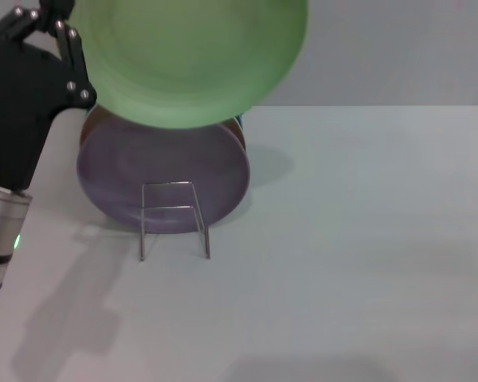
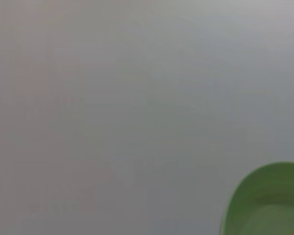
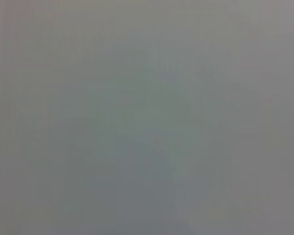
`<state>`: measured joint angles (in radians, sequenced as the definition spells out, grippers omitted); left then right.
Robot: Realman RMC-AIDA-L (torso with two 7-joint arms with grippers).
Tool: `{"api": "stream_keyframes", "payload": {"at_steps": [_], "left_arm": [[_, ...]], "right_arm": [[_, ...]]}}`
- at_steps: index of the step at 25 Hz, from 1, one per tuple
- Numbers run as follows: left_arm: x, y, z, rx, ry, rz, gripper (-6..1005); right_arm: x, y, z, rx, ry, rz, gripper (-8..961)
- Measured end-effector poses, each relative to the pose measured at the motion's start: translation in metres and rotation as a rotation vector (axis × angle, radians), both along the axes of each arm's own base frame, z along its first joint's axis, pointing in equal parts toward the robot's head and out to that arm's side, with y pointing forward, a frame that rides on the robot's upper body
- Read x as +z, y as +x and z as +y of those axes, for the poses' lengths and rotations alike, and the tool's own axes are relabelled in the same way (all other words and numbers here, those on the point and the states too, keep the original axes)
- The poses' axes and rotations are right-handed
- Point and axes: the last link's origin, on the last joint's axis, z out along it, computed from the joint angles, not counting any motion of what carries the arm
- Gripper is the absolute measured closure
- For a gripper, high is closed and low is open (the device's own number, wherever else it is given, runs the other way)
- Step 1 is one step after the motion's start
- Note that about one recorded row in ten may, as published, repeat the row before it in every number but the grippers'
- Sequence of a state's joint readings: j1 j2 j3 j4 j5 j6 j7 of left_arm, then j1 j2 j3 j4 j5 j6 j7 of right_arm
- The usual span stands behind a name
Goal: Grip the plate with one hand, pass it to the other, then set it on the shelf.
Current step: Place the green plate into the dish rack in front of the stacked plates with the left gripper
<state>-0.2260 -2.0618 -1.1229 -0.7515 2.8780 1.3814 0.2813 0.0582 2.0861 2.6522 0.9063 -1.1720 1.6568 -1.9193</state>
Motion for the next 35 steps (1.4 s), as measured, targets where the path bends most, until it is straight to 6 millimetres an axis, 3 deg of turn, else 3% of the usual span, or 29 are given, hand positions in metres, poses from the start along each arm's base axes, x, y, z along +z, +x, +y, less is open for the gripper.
{"api": "stream_keyframes", "payload": {"at_steps": [19, 35], "left_arm": [[-0.008, -0.043, -0.009, 0.045, -0.019, 0.087, 965], [-0.013, -0.055, -0.005, 0.081, -0.043, 0.149, 964]], "right_arm": [[-0.004, 0.000, -0.001, 0.010, -0.016, 0.019, 269], [-0.006, -0.005, -0.006, 0.049, -0.026, 0.016, 271]]}}
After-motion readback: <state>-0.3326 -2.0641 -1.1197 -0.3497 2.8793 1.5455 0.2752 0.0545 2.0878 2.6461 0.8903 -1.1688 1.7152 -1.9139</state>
